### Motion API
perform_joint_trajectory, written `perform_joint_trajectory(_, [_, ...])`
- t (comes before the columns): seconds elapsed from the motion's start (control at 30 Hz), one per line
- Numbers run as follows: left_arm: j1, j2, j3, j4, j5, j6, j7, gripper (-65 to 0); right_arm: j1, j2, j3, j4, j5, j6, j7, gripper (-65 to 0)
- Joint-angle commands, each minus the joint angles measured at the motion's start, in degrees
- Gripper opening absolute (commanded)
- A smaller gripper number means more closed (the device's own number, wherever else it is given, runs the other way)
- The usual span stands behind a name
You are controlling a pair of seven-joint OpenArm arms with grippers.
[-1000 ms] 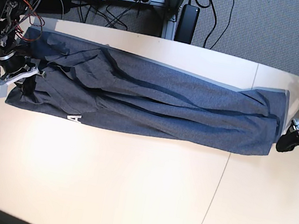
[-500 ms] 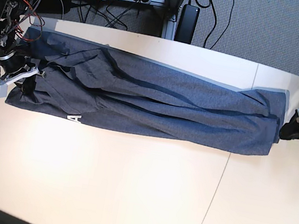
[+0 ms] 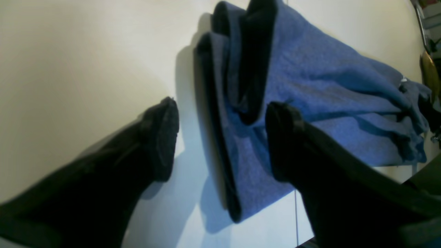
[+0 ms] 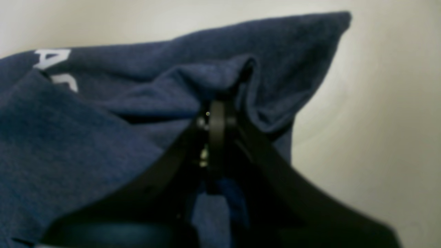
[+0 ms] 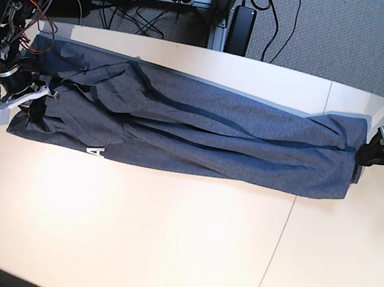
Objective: Fold the T-shirt properly
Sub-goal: 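Regrasp the strip's other end with the left gripper and pull it taut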
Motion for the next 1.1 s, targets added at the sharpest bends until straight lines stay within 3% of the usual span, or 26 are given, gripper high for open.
perform_joint_trajectory(0.0, [-0.5,-1.2,0.4,0.7,-0.8,0.5,-0.2,-22.7,0.6,1.1,0.5,0.8,0.1,4.4,0.9,-65.0])
perform_joint_trajectory(0.7, [-0.8,-0.9,3.7,0.7,-0.8,0.5,-0.6,-22.7,0.6,1.1,0.5,0.8,0.1,4.4,0.6,-65.0])
perform_joint_trajectory(1.07, [-0.9,1.2,3.7,0.7,-0.8,0.5,-0.5,-22.7,0.6,1.1,0.5,0.8,0.2,4.4,0.4,-65.0])
